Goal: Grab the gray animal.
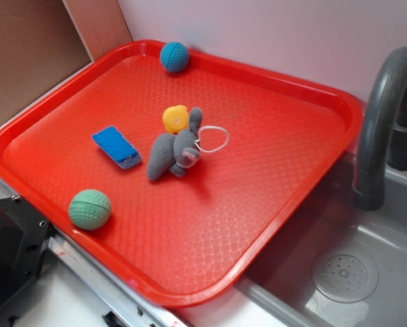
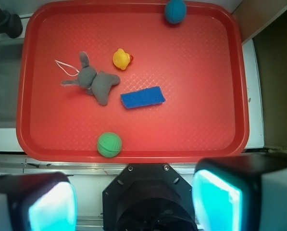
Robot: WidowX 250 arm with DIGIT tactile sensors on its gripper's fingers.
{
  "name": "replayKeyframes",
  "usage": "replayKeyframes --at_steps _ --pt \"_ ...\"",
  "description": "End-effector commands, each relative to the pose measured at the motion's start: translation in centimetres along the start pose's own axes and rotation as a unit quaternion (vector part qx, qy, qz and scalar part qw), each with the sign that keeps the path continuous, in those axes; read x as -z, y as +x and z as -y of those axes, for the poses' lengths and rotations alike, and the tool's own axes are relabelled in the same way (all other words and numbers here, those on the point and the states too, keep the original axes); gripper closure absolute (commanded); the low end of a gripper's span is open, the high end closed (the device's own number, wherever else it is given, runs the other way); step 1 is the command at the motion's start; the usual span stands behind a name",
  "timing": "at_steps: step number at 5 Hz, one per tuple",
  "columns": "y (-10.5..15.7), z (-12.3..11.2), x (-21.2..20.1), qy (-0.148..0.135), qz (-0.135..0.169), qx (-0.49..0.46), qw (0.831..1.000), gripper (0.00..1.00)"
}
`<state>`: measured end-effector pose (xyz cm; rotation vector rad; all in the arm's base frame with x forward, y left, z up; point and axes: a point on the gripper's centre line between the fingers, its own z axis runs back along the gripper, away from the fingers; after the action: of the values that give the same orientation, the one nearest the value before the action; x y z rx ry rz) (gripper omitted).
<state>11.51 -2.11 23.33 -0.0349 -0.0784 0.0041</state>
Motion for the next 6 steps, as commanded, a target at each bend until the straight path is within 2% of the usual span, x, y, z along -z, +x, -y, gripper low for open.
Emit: replayKeyframes --at_steps 1,2,3,4,5,6 --pt "0.0 0.0 0.0 0.000 0.000 0.000 1.000 0.00" --pt "1.5 -0.7 1.8 0.009 0.034 0.101 0.994 0.00" --pt "3.7 -1.3 3.2 0.018 0.064 0.198 0.978 0.00" --pt "6.6 -0.7 5.6 0.005 0.108 0.301 0.948 0.00" --pt "8.9 0.2 8.2 0.017 0.097 0.334 0.937 0.00" --pt "10.5 1.7 10.9 -0.006 0.097 0.385 0.918 0.00"
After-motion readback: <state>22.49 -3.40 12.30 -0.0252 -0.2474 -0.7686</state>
